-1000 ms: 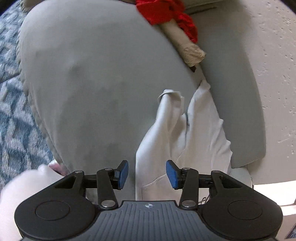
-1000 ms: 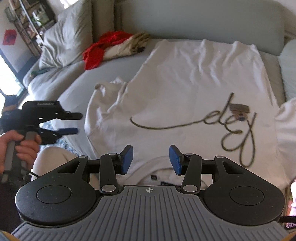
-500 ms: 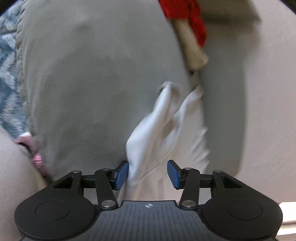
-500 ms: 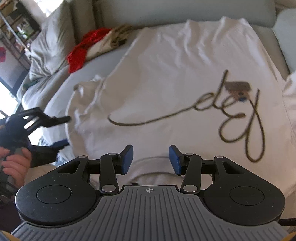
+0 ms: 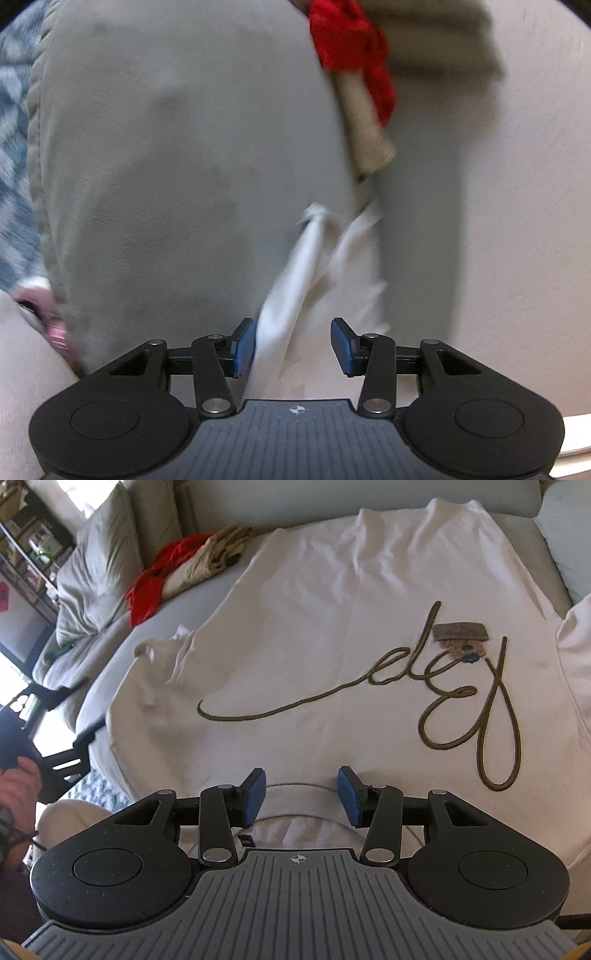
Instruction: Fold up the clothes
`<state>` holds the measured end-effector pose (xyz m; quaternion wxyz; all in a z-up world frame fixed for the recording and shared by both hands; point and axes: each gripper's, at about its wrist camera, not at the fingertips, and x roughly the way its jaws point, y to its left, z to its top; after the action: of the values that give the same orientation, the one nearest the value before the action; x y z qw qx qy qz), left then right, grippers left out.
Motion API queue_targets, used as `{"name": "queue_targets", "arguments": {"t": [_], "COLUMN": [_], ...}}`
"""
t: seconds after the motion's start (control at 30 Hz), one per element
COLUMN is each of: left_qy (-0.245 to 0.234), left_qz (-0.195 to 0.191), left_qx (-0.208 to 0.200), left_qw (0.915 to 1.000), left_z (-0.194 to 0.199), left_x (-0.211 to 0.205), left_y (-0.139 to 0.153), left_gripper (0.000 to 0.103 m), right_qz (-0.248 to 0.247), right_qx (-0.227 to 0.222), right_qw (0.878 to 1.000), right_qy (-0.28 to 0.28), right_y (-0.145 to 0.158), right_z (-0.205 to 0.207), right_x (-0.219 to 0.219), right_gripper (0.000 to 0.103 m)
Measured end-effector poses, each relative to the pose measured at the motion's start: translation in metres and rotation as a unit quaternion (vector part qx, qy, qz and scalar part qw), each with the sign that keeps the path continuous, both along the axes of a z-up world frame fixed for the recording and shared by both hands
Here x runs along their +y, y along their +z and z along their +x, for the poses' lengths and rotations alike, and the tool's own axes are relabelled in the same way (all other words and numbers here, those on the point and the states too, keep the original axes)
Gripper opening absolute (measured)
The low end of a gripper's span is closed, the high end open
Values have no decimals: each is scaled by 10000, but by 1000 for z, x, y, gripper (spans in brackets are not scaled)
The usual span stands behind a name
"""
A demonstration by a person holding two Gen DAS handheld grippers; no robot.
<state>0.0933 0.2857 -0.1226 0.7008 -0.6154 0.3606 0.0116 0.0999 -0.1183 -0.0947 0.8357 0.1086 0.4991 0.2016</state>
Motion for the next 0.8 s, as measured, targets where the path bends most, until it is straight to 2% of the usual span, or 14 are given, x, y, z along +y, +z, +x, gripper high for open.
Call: {"name": "queue_targets", "arguments": {"t": [0.07, 0.13, 0.2, 0.27, 0.3, 0.37, 0.43, 0.5, 0.57, 0.63, 0.7, 0.77, 0.8], "left_qy": [-142, -82, -203, -283, -217, 171, 573, 722, 763, 841, 1105, 1426, 1501], "left_qz": [270, 93, -472, -1125, -1171, -949, -1070, -1202, -1332, -1473, -1522, -1428, -1153], "left_qx": [165, 200, 177, 163, 196, 130, 3, -202, -69, 85, 91, -38, -208], "left_qw": [9994, 9997, 9985, 9931, 9927, 9953, 9926, 9899, 9881, 9855, 9821, 9794, 9817], "left_z": [6, 7, 10, 11, 7, 3, 6, 12, 21, 28, 27, 25, 21], "left_x": [-8, -10, -13, -17, -19, -15, -10, -5, -9, -14, -14, -14, -10], "left_y": [3, 0, -10, -21, -23, -22, -22, -24, -29, -35, -35, -30, -21], "left_gripper": [45, 47, 45, 44, 44, 44, 43, 40, 38, 27, 7, 4, 4], "right_qz": [-15, -18, 0, 8, 10, 9, -11, -39, -72, -96, -117, -120, -115], "right_qx": [-6, -11, -16, -23, -23, -21, -28, -46, -63, -75, -78, -74, -77], "right_qw": [10000, 10000, 10000, 10000, 10000, 10000, 10000, 10000, 9999, 9999, 9998, 9998, 9998], "right_qy": [18, 25, 23, 30, 31, 33, 45, 70, 90, 97, 108, 125, 139], "right_y": [0, 0, 0, -1, -1, -2, -2, -2, -2, -3, -3, -3, -3], "right_z": [0, 0, 0, 0, -1, 0, -1, -1, -1, -1, -1, -1, -1], "right_x": [1, 1, 0, 0, 0, 0, 0, 1, 2, 3, 4, 5, 4], "right_gripper": [51, 51, 51, 51, 51, 51, 51, 51, 51, 51, 52, 52, 52]}}
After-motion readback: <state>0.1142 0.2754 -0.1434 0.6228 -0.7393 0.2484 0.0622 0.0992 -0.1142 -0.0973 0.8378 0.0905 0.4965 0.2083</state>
